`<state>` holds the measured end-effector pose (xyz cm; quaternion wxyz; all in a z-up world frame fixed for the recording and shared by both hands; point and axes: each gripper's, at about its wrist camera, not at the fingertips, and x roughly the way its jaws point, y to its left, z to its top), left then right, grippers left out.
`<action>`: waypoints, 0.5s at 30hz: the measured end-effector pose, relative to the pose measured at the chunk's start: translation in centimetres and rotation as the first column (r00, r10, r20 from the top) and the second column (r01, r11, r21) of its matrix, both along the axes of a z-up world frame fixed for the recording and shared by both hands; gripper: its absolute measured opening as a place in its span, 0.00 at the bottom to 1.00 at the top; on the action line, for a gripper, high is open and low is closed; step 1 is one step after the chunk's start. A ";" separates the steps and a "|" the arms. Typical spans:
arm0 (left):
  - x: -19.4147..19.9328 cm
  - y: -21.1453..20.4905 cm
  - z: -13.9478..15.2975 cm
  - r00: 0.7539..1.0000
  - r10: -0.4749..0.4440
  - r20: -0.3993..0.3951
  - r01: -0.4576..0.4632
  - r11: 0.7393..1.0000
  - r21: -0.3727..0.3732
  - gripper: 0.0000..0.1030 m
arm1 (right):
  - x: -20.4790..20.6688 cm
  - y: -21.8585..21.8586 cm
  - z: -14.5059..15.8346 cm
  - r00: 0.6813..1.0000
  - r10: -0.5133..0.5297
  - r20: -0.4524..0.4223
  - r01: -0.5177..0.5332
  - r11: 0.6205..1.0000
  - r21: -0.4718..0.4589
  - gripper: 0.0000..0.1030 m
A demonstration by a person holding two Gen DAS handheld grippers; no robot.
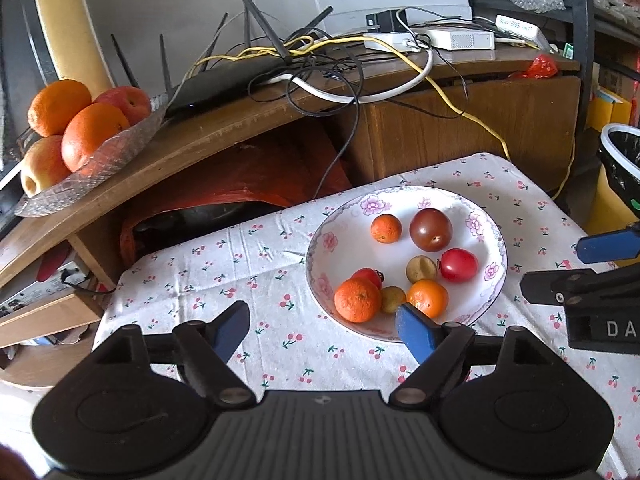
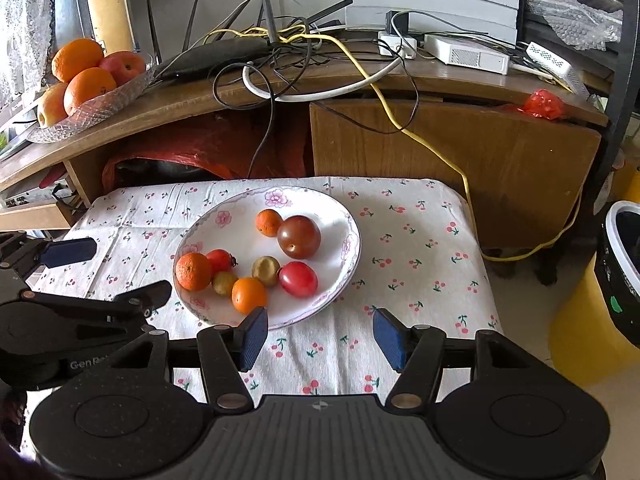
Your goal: Organize fruits
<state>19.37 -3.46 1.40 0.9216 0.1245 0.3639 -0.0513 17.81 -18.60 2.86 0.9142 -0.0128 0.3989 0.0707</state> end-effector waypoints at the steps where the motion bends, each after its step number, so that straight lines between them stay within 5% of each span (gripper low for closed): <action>1: -0.2 0.1 0.1 1.000 0.006 0.002 -0.006 1.000 -0.002 0.86 | -0.2 0.0 0.0 1.000 -0.002 -0.001 0.002 1.000 0.001 0.53; 15: -3.8 0.2 0.1 0.999 0.032 -0.006 -0.032 0.999 -0.001 0.87 | -3.7 0.6 0.1 1.000 -0.012 -0.019 0.013 0.999 0.037 0.54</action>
